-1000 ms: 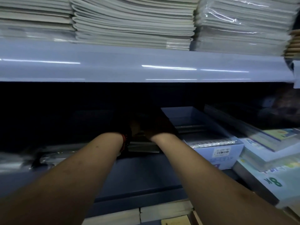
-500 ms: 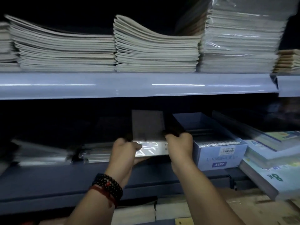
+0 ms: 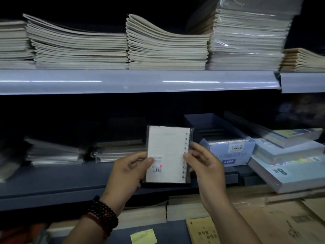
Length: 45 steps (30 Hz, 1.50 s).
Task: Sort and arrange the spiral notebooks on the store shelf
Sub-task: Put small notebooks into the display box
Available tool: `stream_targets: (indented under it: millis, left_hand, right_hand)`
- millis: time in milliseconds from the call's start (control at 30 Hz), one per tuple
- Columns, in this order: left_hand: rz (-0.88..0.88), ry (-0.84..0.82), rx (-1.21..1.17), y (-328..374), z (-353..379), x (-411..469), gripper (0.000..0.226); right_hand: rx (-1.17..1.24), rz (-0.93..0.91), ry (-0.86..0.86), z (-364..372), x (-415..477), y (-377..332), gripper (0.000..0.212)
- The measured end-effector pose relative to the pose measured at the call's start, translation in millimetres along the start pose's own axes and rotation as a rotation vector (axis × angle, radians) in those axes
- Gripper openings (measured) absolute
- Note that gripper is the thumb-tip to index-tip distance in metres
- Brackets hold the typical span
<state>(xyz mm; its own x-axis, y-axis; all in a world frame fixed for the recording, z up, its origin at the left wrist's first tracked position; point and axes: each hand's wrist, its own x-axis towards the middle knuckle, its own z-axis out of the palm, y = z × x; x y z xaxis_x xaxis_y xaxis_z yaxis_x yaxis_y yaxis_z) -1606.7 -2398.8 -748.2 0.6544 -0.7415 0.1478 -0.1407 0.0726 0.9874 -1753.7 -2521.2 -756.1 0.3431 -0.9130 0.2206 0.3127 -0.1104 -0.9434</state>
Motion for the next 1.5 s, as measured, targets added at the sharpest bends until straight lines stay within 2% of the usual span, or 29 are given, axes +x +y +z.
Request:
stream_targets:
  millis: [100,233,267,367,433,533,600,700,800,900,1000,1167,1267,1500]
  left_hand:
    - [-0.021,-0.001,-0.102,6,2,-1,0.019]
    - [-0.151,-0.021,-0.489,14,0,0,0.033]
    - [-0.159,-0.039,-0.51,15,-2,1,0.034]
    - [-0.125,-0.042,-0.442,11,-9,3,0.03]
    - [-0.113,-0.031,-0.396,7,-12,5,0.037]
    - [-0.095,-0.02,-0.364,6,-15,7,0.043]
    - [-0.09,-0.032,-0.359,6,-15,8,0.047]
    - [-0.103,-0.009,-0.42,5,-11,9,0.042]
    - [-0.167,-0.112,-0.528,5,-9,10,0.041]
    - [-0.233,-0.219,-0.427,2,-6,9,0.036]
    - [-0.255,-0.131,-0.444,-2,-5,10,0.031]
    - [-0.267,-0.034,-0.581,-3,-11,15,0.027]
    - [-0.279,-0.021,-0.638,-1,-10,15,0.03]
    - [-0.157,0.096,-0.508,2,-6,10,0.033]
  right_hand:
    - [-0.012,-0.063,-0.025,0,-2,-4,0.029]
    - [-0.063,-0.177,-0.092,3,-4,-3,0.029]
    - [-0.078,-0.201,-0.119,4,-4,-2,0.032]
    - [-0.134,-0.201,-0.141,3,-2,1,0.033]
    - [-0.116,-0.154,-0.108,1,1,2,0.032]
    - [0.042,0.059,-0.155,-1,1,2,0.028]
    - [0.058,0.177,-0.22,-2,3,6,0.025]
    - [0.154,0.242,-0.25,1,4,10,0.019]
    - [0.337,0.249,-0.233,9,-2,2,0.008]
    - [0.435,0.233,-0.218,15,-5,0,0.003]
    - [0.379,0.228,-0.213,16,-7,2,0.011]
    - [0.271,0.092,0.005,8,1,2,0.02]
    - [0.163,0.022,0.051,5,2,6,0.023]
    - [0.029,-0.048,0.096,-1,0,1,0.026]
